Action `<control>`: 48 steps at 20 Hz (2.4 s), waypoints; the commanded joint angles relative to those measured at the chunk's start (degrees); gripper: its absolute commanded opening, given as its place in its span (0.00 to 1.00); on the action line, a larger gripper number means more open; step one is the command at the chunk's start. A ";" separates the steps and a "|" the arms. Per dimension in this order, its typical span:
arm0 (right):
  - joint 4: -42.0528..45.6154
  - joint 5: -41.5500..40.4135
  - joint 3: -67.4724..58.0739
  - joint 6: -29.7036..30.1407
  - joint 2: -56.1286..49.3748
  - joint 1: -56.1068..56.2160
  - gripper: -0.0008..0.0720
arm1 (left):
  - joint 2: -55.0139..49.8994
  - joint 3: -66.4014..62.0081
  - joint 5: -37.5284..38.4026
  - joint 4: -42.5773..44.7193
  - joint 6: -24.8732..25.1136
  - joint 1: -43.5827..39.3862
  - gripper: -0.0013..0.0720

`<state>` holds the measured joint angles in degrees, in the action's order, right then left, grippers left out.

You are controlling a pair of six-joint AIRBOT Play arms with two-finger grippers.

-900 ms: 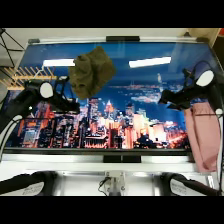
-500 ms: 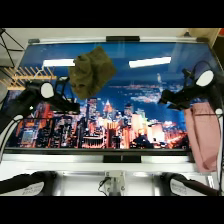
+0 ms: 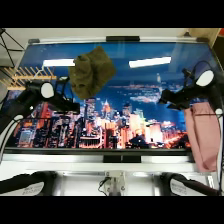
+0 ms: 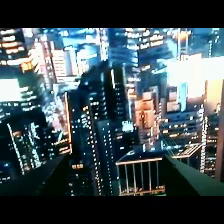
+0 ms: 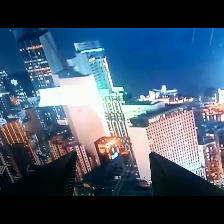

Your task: Fold the shirts.

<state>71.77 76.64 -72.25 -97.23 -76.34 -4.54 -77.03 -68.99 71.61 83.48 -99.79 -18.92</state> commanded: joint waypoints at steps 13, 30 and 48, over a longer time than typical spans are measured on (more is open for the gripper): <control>-3.78 -4.92 0.00 0.02 -0.04 0.07 0.80 | -2.51 -3.02 -26.97 -5.25 -2.95 4.87 1.00; -4.04 -4.68 0.00 0.00 -0.04 0.07 0.80 | -26.47 -8.24 -34.40 -32.59 -2.75 12.07 0.93; 12.63 2.03 -15.72 4.92 24.83 0.07 0.80 | 11.76 -11.72 -31.04 -39.32 17.03 -13.22 0.08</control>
<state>79.24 77.23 -86.52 -92.66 -58.81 -4.49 -67.72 -83.85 41.32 44.27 -80.58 -24.56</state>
